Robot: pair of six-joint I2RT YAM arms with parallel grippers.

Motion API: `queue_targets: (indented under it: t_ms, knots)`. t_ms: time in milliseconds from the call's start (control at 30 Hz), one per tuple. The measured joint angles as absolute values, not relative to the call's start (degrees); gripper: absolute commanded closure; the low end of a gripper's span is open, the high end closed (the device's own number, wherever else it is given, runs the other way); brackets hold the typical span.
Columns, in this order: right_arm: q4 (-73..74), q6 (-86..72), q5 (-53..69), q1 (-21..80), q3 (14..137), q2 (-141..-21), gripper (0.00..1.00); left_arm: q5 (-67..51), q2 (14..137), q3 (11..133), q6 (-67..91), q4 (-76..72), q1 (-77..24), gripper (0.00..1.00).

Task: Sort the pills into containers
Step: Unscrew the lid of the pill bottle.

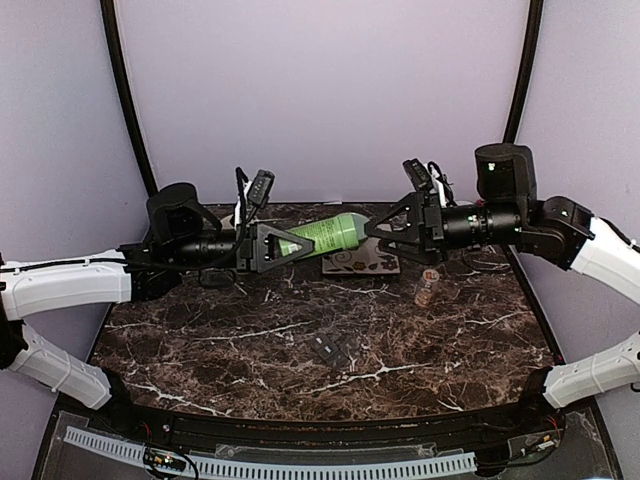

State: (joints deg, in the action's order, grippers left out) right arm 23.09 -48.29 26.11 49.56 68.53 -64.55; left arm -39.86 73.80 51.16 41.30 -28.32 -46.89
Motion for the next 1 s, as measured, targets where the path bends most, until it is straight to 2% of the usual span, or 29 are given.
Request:
queue_targets:
  t_ms: [333, 733, 1000]
  knots:
    - [19.49, -60.36, 30.89, 49.1, 69.69, -67.72, 0.25, -38.52, 73.8, 51.88, 35.2, -22.04, -49.43, 1.0]
    - [20.16, -62.65, 31.97, 48.95, 69.69, -69.01, 0.26, -36.97, 71.81, 52.27, 33.39, -19.73, -50.13, 1.0]
    - [19.18, -63.53, 33.45, 48.95, 69.65, -69.8, 0.3, -36.97, 71.66, 52.8, 33.04, -19.42, -50.39, 1.0]
